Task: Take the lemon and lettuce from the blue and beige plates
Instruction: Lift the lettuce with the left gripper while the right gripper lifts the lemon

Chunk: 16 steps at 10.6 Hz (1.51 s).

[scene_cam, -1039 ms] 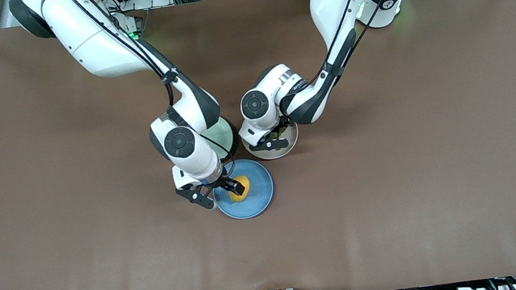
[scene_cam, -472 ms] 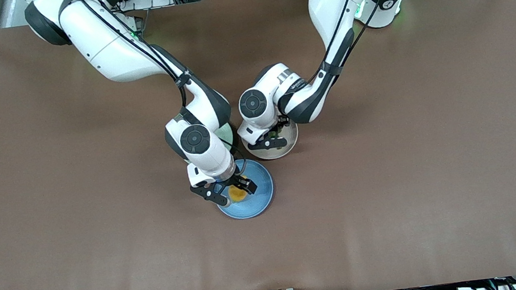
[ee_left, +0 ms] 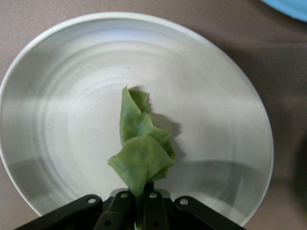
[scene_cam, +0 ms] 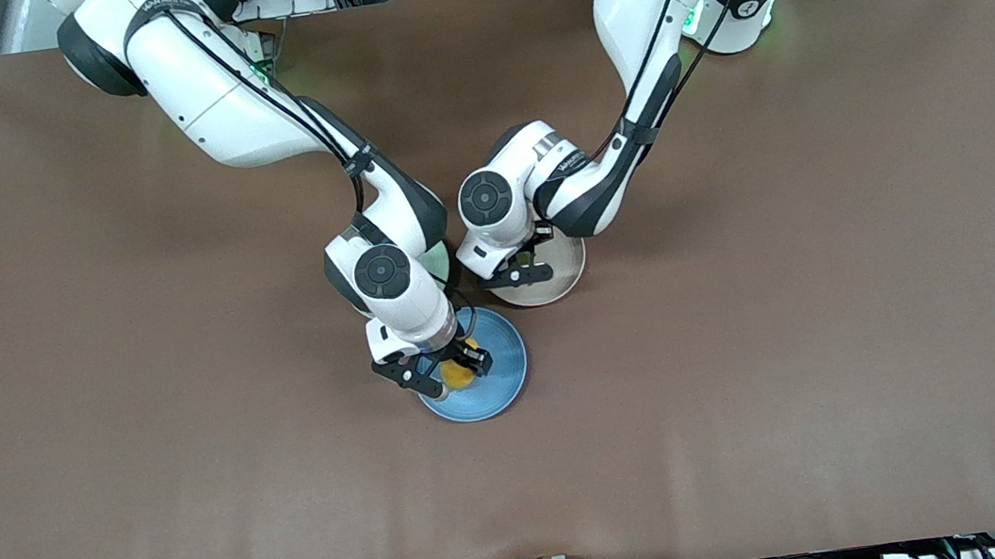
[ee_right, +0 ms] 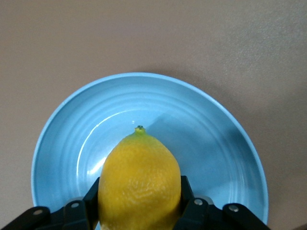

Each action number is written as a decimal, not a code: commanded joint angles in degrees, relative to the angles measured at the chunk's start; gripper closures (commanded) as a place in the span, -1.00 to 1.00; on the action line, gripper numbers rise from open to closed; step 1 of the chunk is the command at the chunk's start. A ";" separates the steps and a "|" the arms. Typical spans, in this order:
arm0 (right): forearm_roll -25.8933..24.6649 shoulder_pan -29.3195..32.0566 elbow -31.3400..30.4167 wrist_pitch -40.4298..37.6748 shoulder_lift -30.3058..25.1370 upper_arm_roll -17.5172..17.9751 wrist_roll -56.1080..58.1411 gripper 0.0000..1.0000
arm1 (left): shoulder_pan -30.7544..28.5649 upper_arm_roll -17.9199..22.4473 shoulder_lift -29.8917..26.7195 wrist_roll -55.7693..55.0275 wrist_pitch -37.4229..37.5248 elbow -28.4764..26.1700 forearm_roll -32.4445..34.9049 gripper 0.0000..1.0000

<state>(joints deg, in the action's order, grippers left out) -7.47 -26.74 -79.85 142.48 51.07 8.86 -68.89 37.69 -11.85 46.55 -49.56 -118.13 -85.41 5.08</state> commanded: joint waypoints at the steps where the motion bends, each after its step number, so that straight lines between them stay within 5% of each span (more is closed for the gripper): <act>1: -0.80 0.37 2.07 -0.97 1.05 0.11 -1.34 1.00 | 0.36 0.25 -1.46 -1.77 1.31 0.24 0.55 1.00; 7: 1.67 4.14 -1.16 -11.87 -8.42 0.37 2.32 1.00 | -2.79 0.07 -7.78 -2.30 7.47 0.51 0.46 1.00; 10: 1.49 10.28 -15.98 -12.23 -20.80 0.81 18.12 1.00 | -8.49 0.25 -11.03 -2.38 7.65 0.51 0.63 1.00; 16: -1.06 18.73 -35.69 -13.28 -33.74 -1.90 43.88 1.00 | -22.20 0.69 -12.36 4.78 7.65 0.86 8.28 1.00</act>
<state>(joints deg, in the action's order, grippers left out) -7.59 -9.74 -107.84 127.70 23.51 7.46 -30.29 18.45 -10.64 35.64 -48.47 -111.11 -83.98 11.42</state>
